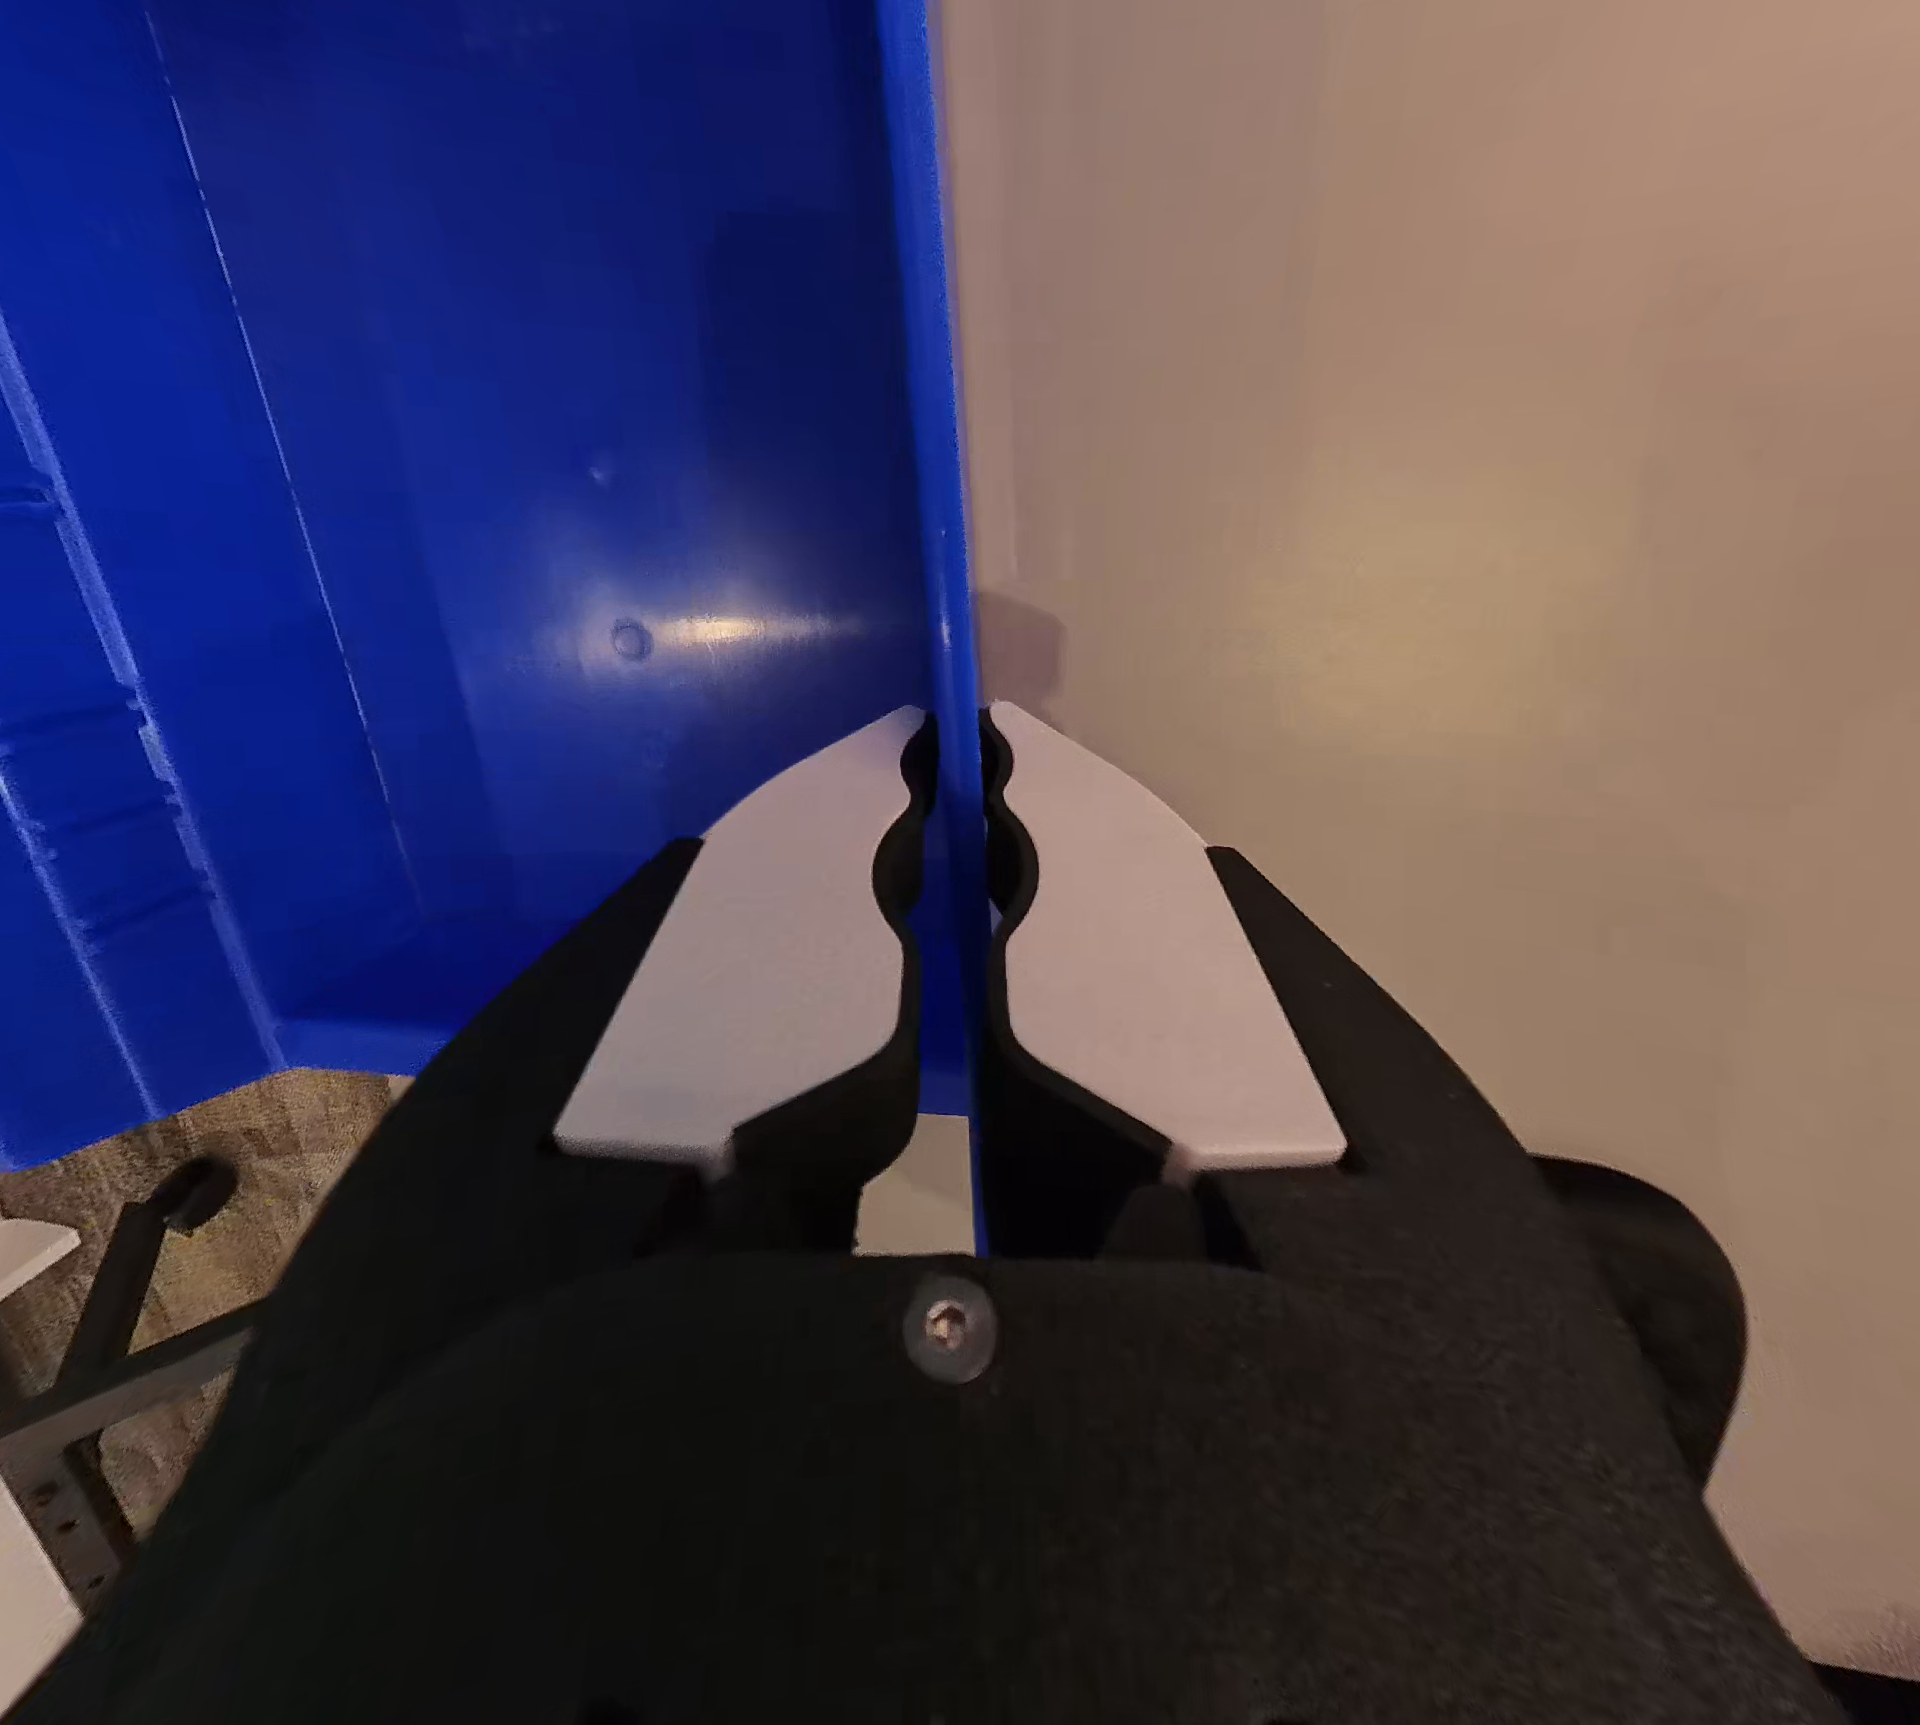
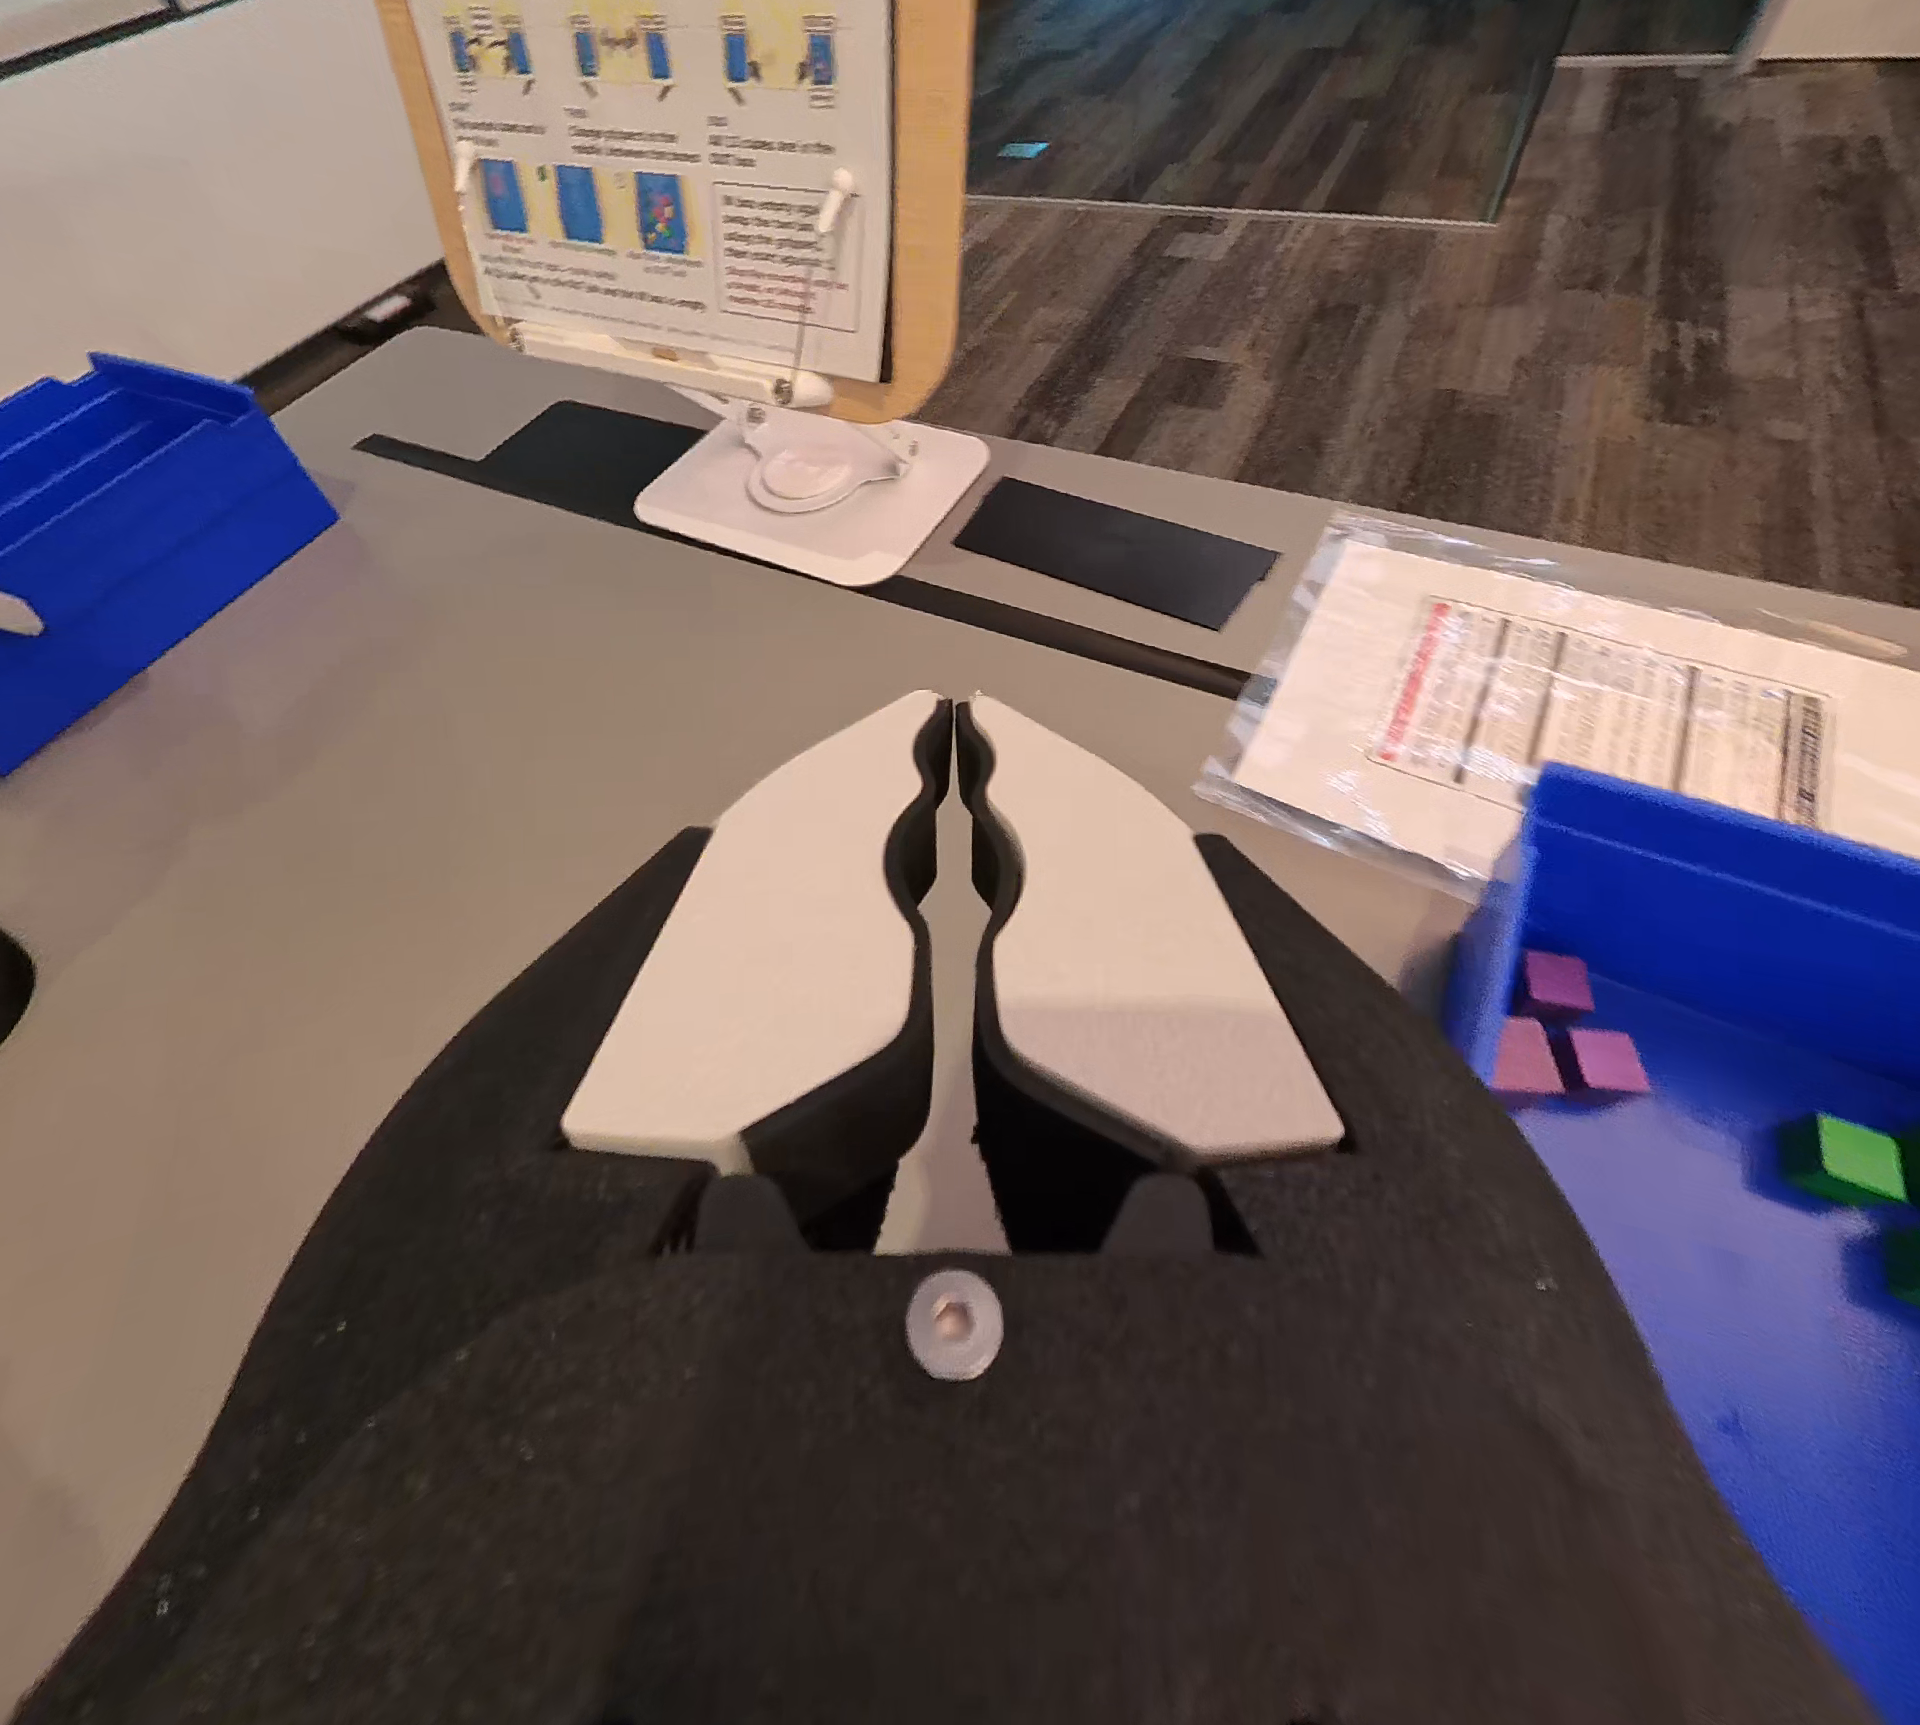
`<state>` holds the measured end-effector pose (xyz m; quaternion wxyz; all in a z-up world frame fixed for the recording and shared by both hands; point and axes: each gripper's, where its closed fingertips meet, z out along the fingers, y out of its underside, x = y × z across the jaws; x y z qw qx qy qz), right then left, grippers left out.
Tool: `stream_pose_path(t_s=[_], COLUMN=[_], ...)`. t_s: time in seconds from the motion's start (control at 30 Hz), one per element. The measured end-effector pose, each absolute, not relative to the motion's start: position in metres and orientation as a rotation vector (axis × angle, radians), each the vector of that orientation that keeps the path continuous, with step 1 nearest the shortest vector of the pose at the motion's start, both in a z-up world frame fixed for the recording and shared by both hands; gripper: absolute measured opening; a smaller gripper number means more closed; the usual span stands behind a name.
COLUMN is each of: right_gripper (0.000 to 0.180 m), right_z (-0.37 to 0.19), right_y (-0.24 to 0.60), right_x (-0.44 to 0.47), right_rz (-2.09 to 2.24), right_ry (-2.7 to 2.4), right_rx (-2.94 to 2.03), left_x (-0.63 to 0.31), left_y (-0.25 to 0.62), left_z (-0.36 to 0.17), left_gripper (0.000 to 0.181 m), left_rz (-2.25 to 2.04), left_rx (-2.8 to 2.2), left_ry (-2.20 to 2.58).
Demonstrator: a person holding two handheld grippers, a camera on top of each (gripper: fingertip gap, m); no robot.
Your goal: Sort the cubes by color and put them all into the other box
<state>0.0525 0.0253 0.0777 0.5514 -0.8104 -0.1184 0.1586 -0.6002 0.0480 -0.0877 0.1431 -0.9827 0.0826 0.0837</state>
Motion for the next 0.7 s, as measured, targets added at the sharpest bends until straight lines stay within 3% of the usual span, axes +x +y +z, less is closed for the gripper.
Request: stream_pose_path(t_s=[0.37, 0.7], right_gripper=[0.000, 0.000], right_z=[0.073, 0.090], right_y=[-0.050, -0.138], right_x=[0.189, 0.243], right_rz=[0.283, 0.240], right_ry=[0.179, 0.366], right_rx=[-1.806, -1.575], left_x=[-0.558, -0.506], left_y=[0.041, 0.036], left_z=[-0.087, -0.087], left_gripper=[0.008, 0.008], left_rz=[0.282, 0.284], left_rx=[-2.840, -2.807], left_ry=[0.304, 0.323])
